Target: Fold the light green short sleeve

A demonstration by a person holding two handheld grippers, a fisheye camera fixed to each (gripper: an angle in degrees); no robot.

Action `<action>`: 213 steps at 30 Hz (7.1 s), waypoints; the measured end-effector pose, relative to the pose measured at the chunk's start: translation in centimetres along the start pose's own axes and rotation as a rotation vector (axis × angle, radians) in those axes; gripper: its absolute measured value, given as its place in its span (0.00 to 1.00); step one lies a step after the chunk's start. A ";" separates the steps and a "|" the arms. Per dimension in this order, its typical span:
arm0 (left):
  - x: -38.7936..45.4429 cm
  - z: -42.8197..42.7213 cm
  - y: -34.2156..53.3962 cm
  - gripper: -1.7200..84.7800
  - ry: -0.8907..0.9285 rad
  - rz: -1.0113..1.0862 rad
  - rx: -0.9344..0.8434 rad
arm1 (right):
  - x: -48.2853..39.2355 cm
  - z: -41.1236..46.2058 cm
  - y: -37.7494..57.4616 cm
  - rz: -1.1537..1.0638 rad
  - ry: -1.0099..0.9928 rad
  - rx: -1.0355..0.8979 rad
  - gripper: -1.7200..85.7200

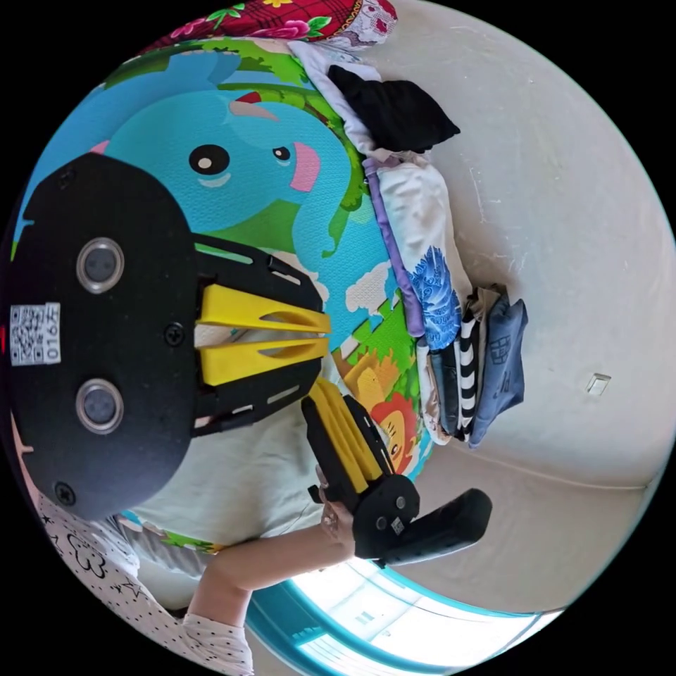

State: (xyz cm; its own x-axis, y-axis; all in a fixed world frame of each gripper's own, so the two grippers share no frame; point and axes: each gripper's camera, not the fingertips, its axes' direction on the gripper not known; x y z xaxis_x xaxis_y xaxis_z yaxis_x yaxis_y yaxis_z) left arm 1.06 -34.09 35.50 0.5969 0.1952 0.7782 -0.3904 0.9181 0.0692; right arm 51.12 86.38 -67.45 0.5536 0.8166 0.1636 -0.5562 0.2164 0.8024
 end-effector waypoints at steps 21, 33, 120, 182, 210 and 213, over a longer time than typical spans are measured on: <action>2.9 -0.4 0.0 0.01 -0.050 0.090 -0.007 | -3.8 -5.4 -1.5 -0.042 0.080 0.026 0.03; 3.5 -4.4 0.8 0.04 0.114 0.223 0.085 | -8.9 -9.1 -0.9 -0.259 0.150 0.081 0.02; 1.6 -7.3 2.6 0.01 0.289 0.273 0.084 | 3.9 5.1 6.4 -0.020 -0.210 0.203 0.03; -3.9 -3.3 1.6 0.07 0.125 -0.149 -0.159 | 1.6 -6.5 4.9 0.099 0.049 0.043 0.03; -2.9 -23.4 9.9 0.01 -0.051 -0.417 0.124 | -10.5 -35.1 17.2 0.302 0.435 0.595 0.09; 0.9 -27.4 12.3 0.01 0.283 -0.250 0.165 | -14.9 -44.2 22.8 0.300 0.422 0.813 0.04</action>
State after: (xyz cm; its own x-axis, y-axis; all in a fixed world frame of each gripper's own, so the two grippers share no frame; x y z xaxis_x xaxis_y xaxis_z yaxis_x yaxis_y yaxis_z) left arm 16.05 -13.17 19.94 0.8478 0.0809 0.5240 -0.3020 0.8860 0.3518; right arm 2.76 102.78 -77.00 0.1013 0.9371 0.3341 0.0485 -0.3401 0.9391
